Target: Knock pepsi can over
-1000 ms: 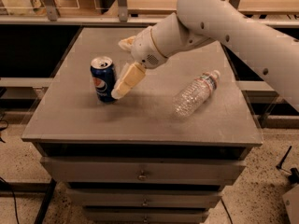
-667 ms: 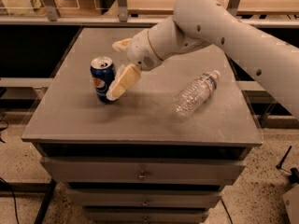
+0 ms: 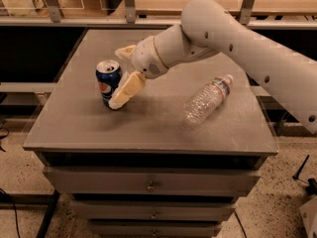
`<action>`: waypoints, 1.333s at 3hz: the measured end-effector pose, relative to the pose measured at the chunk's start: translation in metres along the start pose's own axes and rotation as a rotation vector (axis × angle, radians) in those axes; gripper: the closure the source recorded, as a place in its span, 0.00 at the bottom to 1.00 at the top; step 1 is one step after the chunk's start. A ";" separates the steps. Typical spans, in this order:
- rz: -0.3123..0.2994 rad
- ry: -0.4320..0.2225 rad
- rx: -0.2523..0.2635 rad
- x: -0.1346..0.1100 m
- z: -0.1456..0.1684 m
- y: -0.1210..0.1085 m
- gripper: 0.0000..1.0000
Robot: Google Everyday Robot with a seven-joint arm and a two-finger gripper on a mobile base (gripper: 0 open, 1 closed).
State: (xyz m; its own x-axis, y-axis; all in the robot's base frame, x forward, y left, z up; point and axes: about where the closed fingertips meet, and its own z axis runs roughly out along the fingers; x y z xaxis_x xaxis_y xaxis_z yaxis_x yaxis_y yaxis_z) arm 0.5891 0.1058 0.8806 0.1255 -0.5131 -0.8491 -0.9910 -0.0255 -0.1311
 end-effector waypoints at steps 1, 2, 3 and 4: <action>0.010 -0.019 -0.015 0.002 0.005 0.001 0.00; 0.017 -0.052 -0.034 0.002 0.009 0.002 0.16; 0.012 -0.071 -0.051 -0.001 0.013 0.003 0.39; 0.003 -0.078 -0.076 -0.002 0.015 0.005 0.63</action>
Offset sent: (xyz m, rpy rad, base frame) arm -0.0003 0.0068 -0.0077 0.0902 0.0514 0.0399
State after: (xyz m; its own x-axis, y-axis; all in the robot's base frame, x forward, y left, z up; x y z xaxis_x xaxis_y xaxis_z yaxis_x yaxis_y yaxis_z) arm 0.5849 0.1197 0.8743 0.1226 -0.4452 -0.8870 -0.9917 -0.0902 -0.0918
